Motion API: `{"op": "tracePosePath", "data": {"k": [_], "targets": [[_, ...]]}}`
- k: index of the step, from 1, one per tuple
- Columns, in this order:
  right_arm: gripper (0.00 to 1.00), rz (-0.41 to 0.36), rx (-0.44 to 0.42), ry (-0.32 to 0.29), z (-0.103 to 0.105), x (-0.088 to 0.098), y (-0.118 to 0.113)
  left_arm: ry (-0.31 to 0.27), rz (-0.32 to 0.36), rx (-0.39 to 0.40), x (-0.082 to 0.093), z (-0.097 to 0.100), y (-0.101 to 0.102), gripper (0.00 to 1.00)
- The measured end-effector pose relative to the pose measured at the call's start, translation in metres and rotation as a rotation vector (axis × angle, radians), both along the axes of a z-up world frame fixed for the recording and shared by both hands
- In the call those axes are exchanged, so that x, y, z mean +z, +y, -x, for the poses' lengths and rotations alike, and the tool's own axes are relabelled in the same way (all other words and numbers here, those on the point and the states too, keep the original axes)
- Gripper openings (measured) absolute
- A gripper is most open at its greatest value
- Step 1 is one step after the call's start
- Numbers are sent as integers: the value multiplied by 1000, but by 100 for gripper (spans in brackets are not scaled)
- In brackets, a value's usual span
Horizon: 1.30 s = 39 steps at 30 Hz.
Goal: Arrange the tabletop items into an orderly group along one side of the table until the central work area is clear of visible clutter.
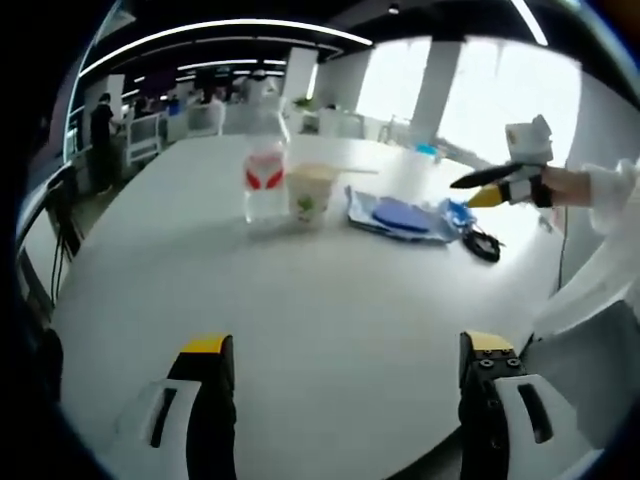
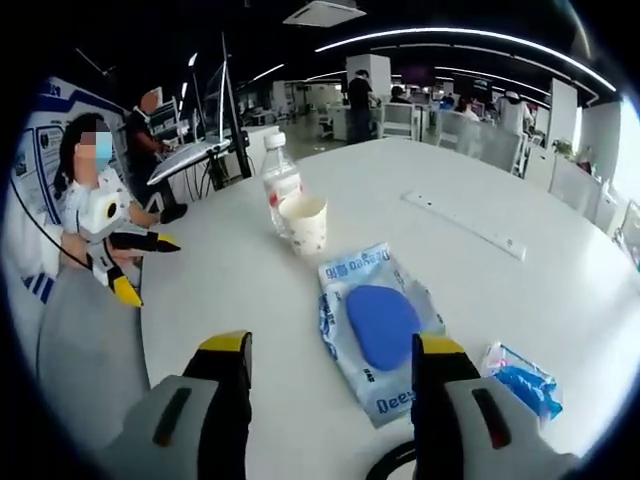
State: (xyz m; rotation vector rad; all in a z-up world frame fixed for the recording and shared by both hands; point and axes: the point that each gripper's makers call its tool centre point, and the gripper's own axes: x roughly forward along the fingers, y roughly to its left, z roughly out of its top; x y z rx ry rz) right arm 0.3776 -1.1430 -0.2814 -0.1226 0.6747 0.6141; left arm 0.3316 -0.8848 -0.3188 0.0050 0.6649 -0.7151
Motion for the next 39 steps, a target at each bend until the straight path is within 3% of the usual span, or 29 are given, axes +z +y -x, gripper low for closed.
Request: {"op": "tracePosePath", "data": {"k": [9,26,39], "targets": [[62,-9,-54,16,15,-7,-17,-3,-12,-37,0,-4,-13,89],[61,-26,-98,20,15,-8,-25,-18,-16,-58,10,-15,-18,89],[58,-67,-183,48,27,-20,-46,-31,-27,-136,15,-38,-65,84]]}}
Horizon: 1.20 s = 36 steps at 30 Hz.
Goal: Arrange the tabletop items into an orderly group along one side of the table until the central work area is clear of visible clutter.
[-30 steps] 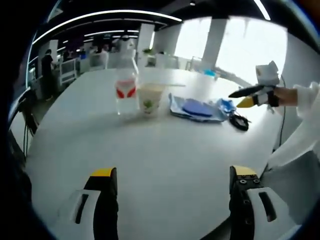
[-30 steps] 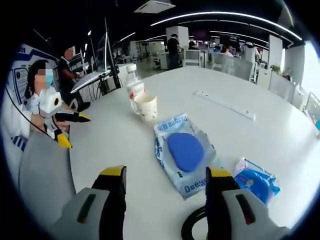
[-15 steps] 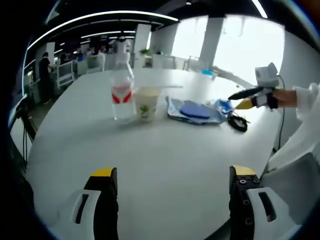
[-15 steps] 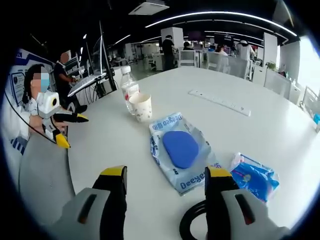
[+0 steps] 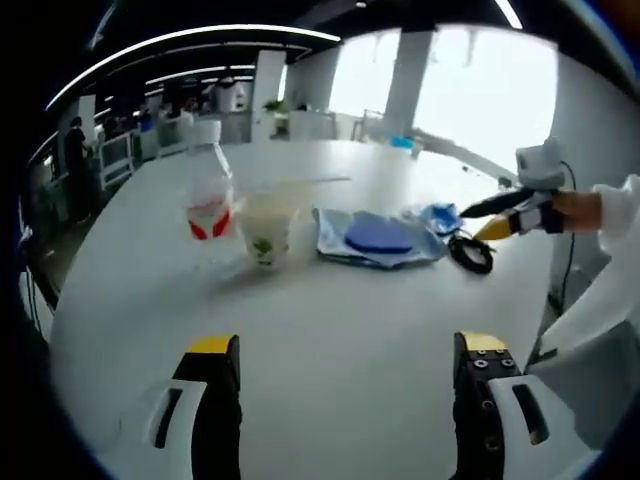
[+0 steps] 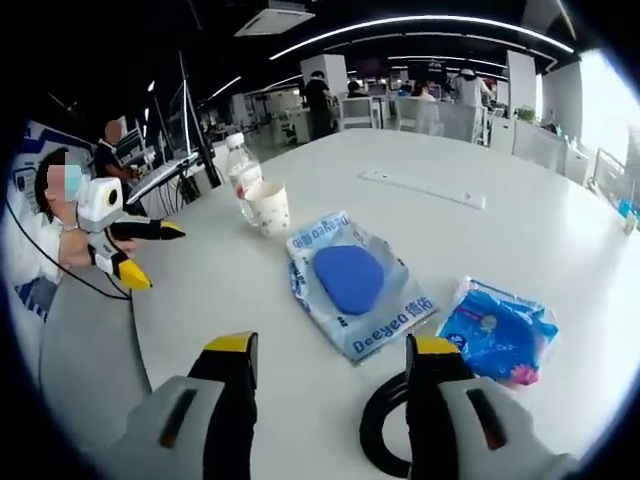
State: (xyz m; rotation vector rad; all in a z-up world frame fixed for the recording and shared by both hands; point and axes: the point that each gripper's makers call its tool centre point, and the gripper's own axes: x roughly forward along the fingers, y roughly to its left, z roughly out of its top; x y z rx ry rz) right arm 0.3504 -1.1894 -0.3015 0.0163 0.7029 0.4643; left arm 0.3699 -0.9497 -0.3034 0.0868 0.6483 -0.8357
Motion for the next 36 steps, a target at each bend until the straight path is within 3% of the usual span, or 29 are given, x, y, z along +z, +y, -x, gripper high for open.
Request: {"op": "tracePosePath", "data": {"k": [3,8,15,21,24,31,36], "targets": [[56,-12,-29,10,3,-3,-8,3,-12,-33,-1,-7,-16,84],[54,-32,-87,24,6,-10,-18,16,24,-42,1,-21,-37,84],[53,-59,-120,41,11,-17,-25,33,0,-73,-6,-27,-54,83],[49,-85,-136,51,11,-22,-23,33,3,-79,-9,-36,-73,80],[48,-100,-136,58,11,-24,-20,47,6,-44,-14,-44,-80,74],[47,-125,-139,79,12,-35,-14,41,-32,-79,-22,-50,-96,75],[45,-134,-145,99,16,-44,-12,46,-49,-58,-29,-61,-103,75]]}}
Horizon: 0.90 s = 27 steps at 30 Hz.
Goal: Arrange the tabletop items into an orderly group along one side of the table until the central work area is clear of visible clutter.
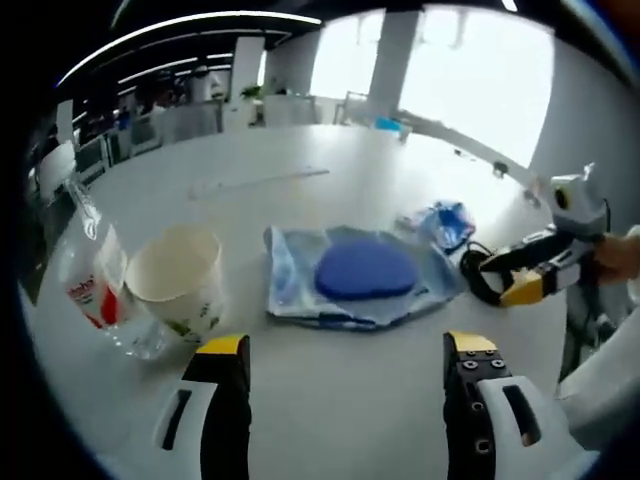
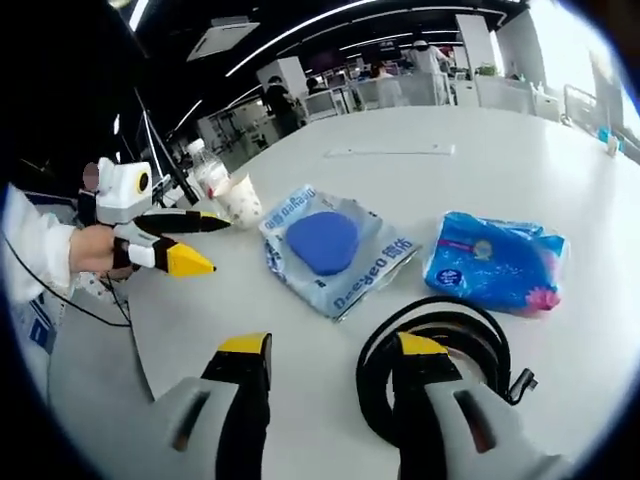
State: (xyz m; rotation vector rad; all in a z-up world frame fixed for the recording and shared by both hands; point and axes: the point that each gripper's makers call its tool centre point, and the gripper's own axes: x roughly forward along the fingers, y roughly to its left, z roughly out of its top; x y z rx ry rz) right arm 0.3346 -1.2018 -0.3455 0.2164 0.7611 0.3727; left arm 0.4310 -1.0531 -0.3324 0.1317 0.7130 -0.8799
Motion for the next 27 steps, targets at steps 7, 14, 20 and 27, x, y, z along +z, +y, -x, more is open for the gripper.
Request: {"op": "tracePosePath", "data": {"k": [7,14,20,27], "targets": [[43,-78,-36,6,-6,0,10,6,-30,13,-5,-13,-11,70],[42,-67,-47,5,-12,-3,12,9,-51,88,-8,-30,-12,70],[36,24,-45,-22,-14,2,6,8,-49,104,-9,-37,-16,70],[28,100,7,-127,-22,24,13,14,-62,112,-16,-42,-21,69]]}}
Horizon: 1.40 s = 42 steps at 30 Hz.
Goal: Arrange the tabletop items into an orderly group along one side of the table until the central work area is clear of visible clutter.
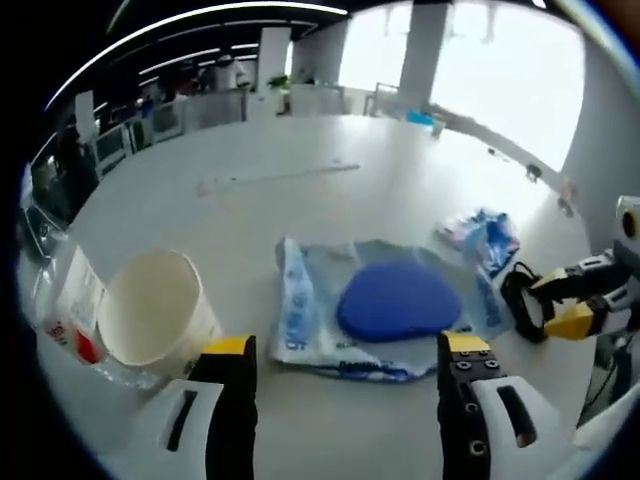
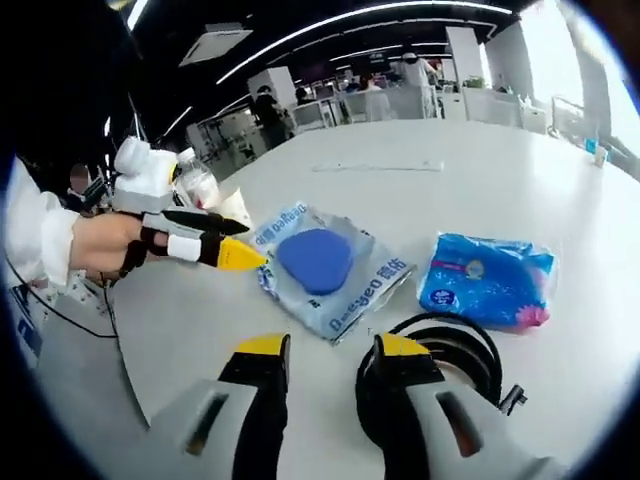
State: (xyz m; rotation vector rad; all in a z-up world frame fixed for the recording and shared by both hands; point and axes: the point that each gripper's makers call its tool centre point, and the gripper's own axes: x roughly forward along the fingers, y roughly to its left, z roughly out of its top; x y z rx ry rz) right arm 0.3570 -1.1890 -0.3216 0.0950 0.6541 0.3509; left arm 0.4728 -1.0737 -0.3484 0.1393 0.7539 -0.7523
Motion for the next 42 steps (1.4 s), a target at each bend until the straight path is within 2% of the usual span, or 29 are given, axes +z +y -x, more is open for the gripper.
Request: {"op": "tracePosePath", "data": {"k": [3,6,8,13,17,21,23,25,29,31,34,35,38,40,42], "targets": [[32,-87,-6,54,-5,-5,12,4,-11,10,-3,-3,-1,69],[32,-71,22,64,-10,-11,18,29,-14,28,-6,-3,0,66],[31,-75,-10,120,-10,-20,16,31,-13,48,-6,-3,1,65],[29,-79,-20,148,-12,-25,17,20,-19,58,-6,-7,-1,64],[24,-59,-41,175,-11,-32,11,64,-5,104,-12,-7,0,61],[25,-50,-91,176,-13,-27,4,56,-15,108,-13,-8,-1,57],[27,-14,-122,161,-16,-22,-3,58,-21,103,-14,-8,0,54],[28,22,-152,181,-15,-24,-11,57,-27,101,-14,-8,0,54],[27,-26,-176,212,-18,-34,-10,56,-34,104,-15,-9,2,50],[25,-20,-165,234,-18,-40,-8,52,-46,102,-16,-9,4,47],[21,-29,-166,237,-20,-40,-7,65,-52,95,-17,-7,4,44],[19,-30,-178,238,-20,-40,-8,52,-66,88,-17,-6,5,43],[3,25,-185,232,-18,-44,-17,26,-113,92,-19,-9,14,32],[3,-1,-187,225,-18,-43,-16,43,-101,121,-20,-10,17,26],[3,6,-180,221,-19,-43,-16,50,-95,141,-18,-10,20,22]]}}
